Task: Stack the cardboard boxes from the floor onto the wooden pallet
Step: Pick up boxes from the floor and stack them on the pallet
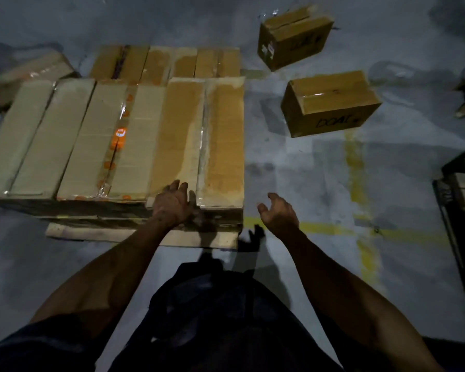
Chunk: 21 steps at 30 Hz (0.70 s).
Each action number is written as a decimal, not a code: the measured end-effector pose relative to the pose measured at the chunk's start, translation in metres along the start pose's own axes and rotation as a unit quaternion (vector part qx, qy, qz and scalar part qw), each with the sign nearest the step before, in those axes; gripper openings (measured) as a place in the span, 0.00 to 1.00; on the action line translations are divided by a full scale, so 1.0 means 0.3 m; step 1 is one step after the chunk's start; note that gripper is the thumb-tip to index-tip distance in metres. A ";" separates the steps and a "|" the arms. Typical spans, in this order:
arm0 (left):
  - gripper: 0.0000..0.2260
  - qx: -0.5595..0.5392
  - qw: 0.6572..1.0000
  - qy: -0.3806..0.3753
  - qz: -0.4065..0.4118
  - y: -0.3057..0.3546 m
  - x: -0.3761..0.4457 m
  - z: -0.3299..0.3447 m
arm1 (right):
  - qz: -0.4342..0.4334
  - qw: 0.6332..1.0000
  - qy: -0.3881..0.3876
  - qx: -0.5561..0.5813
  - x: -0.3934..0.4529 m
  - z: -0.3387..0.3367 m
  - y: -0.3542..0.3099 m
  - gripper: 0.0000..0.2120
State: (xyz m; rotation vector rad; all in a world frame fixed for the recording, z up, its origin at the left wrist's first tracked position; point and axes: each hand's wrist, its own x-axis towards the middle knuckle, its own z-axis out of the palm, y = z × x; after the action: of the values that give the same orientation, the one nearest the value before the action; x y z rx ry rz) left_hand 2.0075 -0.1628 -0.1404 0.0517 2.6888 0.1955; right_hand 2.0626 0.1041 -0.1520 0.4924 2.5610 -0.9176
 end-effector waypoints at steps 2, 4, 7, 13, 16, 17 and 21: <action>0.24 -0.013 0.999 0.026 0.028 0.102 -0.001 -0.020 | 0.018 0.999 0.019 0.027 -0.031 -0.059 0.048 0.27; 0.24 -0.028 0.997 0.041 0.060 0.207 0.005 -0.034 | 0.040 0.998 0.033 0.047 -0.054 -0.124 0.088 0.28; 0.24 -0.031 0.993 0.033 0.107 0.368 0.030 -0.058 | 0.052 0.994 0.069 0.060 -0.076 -0.223 0.137 0.29; 0.25 -0.041 0.982 0.042 0.180 0.677 0.147 -0.093 | 0.066 0.987 0.120 0.090 -0.017 -0.414 0.238 0.30; 0.27 -0.038 0.980 0.042 0.193 0.804 0.242 -0.085 | 0.061 0.984 0.140 0.094 0.043 -0.485 0.296 0.29; 0.27 -0.039 0.979 0.042 0.194 0.851 0.283 -0.077 | 0.069 0.983 0.141 0.095 0.079 -0.513 0.324 0.29; 0.26 -0.048 0.980 0.038 0.189 1.045 0.492 -0.039 | 0.090 0.986 0.127 0.063 0.293 -0.649 0.450 0.29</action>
State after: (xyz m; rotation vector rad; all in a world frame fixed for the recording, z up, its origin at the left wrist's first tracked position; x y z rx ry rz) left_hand 1.8709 0.1559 -0.1474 0.5379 2.7166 0.4498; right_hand 2.0015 0.3477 -0.1236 0.9160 2.6345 -1.0114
